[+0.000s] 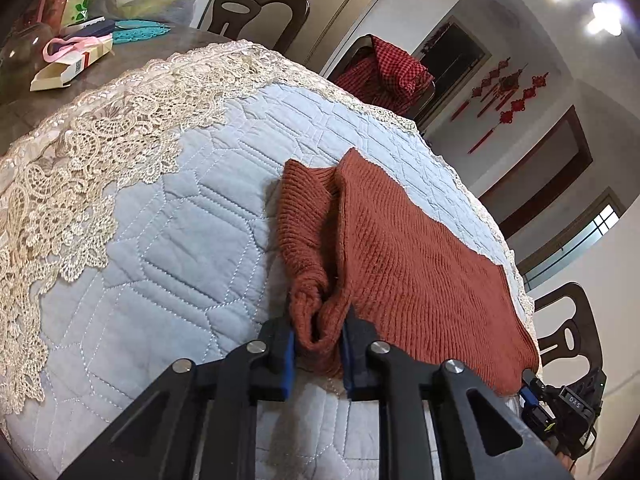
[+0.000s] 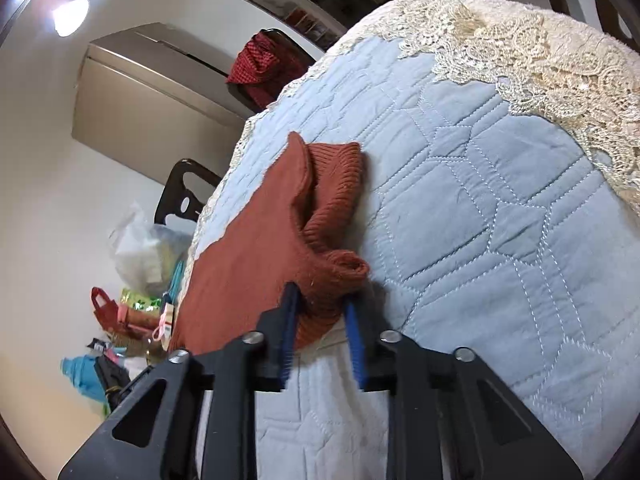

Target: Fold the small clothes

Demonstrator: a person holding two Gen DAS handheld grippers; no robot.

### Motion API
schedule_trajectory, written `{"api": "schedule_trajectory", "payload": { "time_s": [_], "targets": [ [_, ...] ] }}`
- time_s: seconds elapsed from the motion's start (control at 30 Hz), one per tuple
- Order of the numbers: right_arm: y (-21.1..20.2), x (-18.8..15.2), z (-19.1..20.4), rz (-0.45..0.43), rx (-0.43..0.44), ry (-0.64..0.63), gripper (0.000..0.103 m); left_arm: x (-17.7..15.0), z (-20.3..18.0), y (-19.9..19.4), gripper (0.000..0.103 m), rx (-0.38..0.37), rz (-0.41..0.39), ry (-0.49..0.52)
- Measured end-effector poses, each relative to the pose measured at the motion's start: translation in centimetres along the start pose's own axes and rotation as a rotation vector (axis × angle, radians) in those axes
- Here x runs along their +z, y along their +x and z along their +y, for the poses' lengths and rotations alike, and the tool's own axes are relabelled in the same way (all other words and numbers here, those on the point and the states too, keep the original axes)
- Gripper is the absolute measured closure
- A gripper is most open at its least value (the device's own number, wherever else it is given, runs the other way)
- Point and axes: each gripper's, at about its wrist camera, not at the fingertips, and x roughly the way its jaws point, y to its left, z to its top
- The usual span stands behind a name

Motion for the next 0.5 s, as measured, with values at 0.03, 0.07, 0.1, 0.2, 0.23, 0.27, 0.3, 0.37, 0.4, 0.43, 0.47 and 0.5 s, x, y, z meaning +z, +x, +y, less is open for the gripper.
{"api": "schedule_trajectory", "payload": {
  "time_s": [0.03,0.07,0.1,0.2,0.23,0.27,0.3,0.37,0.4,0.43,0.47,0.5],
  "targets": [
    [0.0,0.1,0.0,0.0,0.005,0.003,0.089,0.0,0.0,-0.1,0.086,0.0,0.003,0.0],
    [-0.1,0.0,0.1,-0.001,0.006,0.0,0.091,0.0,0.0,-0.4,0.087,-0.003,0.005,-0.002],
    [-0.3,0.0,0.1,-0.005,0.008,-0.004,0.092,0.0,0.1,-0.7,0.088,-0.01,0.005,-0.005],
    [-1.5,-0.1,0.5,-0.021,0.029,-0.011,0.095,-0.2,-0.1,-2.0,0.089,-0.022,0.001,0.009],
    [-2.1,-0.2,0.7,-0.025,0.033,-0.019,0.097,-0.4,-0.2,-2.4,0.089,-0.023,0.004,0.015],
    [-2.6,-0.3,0.8,-0.026,0.036,-0.022,0.098,-0.7,-0.2,-2.9,0.089,-0.027,0.009,0.02],
    [-3.0,-0.5,0.9,-0.026,0.039,-0.023,0.098,-1.1,-0.2,-3.5,0.089,-0.031,0.01,0.027],
    [-4.3,-1.0,1.1,-0.025,0.042,-0.035,0.098,-1.7,0.0,-4.7,0.089,-0.042,0.013,0.035],
    [-4.9,-1.3,1.2,-0.023,0.04,-0.042,0.098,-2.1,0.1,-5.2,0.089,-0.049,0.018,0.034],
    [-5.6,-1.7,1.3,-0.022,0.039,-0.047,0.098,-2.5,0.3,-5.9,0.089,-0.054,0.025,0.03],
    [-6.4,-2.2,1.2,-0.017,0.039,-0.046,0.098,-3.0,0.5,-6.4,0.089,-0.059,0.027,0.029],
    [-7.3,-2.9,1.3,-0.01,0.037,-0.046,0.098,-3.5,0.5,-7.1,0.089,-0.06,0.029,0.035]
  ]
}}
